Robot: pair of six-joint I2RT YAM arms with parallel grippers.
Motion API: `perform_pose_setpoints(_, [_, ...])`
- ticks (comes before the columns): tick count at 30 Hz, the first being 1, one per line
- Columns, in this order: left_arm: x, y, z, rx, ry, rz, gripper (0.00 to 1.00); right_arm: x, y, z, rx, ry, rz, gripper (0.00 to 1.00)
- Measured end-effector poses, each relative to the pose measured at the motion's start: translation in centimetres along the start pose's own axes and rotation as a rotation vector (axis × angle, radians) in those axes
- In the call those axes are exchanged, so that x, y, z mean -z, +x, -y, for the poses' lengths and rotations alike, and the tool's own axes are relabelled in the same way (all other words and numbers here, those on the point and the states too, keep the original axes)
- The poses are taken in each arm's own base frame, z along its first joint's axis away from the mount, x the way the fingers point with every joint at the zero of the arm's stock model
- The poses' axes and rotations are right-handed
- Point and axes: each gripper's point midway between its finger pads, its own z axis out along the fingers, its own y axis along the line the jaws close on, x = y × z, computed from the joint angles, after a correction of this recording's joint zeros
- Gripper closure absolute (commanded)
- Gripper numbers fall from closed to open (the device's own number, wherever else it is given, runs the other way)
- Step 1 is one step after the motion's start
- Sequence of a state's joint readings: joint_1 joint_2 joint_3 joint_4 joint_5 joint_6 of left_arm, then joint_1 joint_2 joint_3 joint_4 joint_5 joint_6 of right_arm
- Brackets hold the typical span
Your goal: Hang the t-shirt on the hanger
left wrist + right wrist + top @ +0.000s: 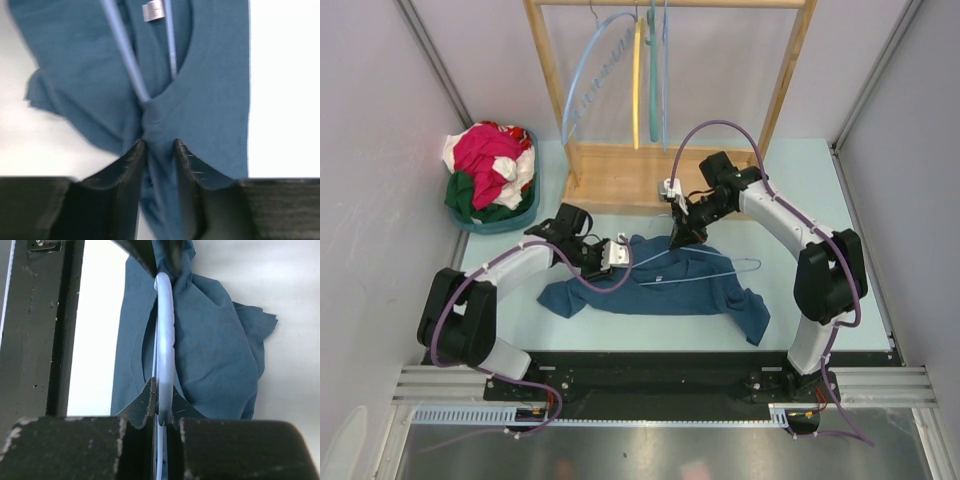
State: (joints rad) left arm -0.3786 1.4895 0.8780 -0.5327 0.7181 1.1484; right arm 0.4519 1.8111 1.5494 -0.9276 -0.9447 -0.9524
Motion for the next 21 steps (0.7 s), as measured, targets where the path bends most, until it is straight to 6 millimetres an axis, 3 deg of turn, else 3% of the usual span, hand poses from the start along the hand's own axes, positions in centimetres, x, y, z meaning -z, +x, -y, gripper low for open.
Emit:
perform_pose_setpoints(2, [0.8,0.0,-0.9,0.009,-0.025,0.001,0.48,-0.1,0.3,-0.1,-0.003,-0.005,0.000,1.00])
perform_pose_setpoints(7, [1.8,0.2,-2.7,0.009,-0.065,-0.005,0.46,-0.4,1.0,-0.3,-0.018,-0.014,-0.003,1.00])
perform_pose_setpoints(10, [1.1,0.4,-2.4,0.020,-0.031,-0.010,0.49,-0.5,0.9,-0.2,-0.011,-0.013,0.005,1.00])
perform_pose_setpoints(15, [-0.1,0.5,-1.1,0.031,0.053,-0.010,0.65,-0.6,0.7,-0.2,-0.015,-0.015,0.011,1.00])
perform_pose_setpoints(21, [-0.4,0.0,-0.1,0.051,0.106,0.007,0.67,-1.3,0.1,-0.8,-0.031,-0.041,0.030,1.00])
